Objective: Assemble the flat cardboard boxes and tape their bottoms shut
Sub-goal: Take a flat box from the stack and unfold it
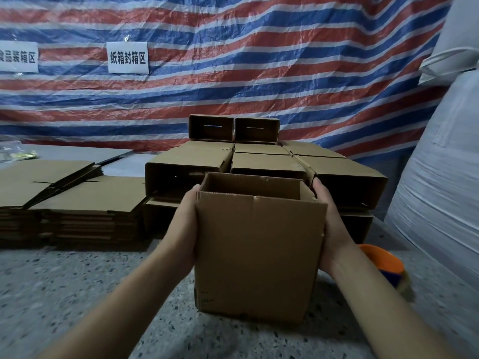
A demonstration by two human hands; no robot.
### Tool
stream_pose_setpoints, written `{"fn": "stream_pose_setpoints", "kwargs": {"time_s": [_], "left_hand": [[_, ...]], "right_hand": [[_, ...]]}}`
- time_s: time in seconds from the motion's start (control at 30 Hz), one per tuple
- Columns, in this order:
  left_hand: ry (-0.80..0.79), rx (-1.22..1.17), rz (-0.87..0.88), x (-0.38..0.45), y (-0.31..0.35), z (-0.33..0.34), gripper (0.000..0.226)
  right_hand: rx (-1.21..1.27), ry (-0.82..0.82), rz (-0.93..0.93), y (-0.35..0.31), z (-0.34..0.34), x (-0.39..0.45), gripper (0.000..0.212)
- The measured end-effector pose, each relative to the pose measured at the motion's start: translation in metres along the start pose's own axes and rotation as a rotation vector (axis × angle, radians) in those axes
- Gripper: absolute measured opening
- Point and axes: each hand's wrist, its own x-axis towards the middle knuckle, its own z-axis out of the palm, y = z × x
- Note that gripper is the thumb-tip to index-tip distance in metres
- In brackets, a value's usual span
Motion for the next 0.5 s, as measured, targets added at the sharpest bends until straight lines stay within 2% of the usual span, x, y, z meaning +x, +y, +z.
{"fn": "stream_pose_setpoints", "kwargs": {"time_s": [0.13, 0.27, 0.37, 0.5], "left_hand": [[0.021, -0.038, 0.004, 0.005, -0.006, 0.002, 0.049], [0.036, -0.028, 0.004, 0.003, -0.016, 0.001, 0.056], [0.002, -0.001, 0.06, 0.004, -0.017, 0.0, 0.062], [-0.005, -0.01, 0.094, 0.002, -0.022, 0.001, 0.049]], "right_hand": [[0.031, 0.056, -0.027, -0.001, -0.008, 0.005, 0.068], [0.007, 0.081, -0.061, 0.013, -0.017, 0.004, 0.062], [0.047, 0.051, -0.034, 0.013, -0.019, 0.007, 0.069], [0.083, 0.038, -0.051, 0.017, -0.025, 0.008, 0.071]]}}
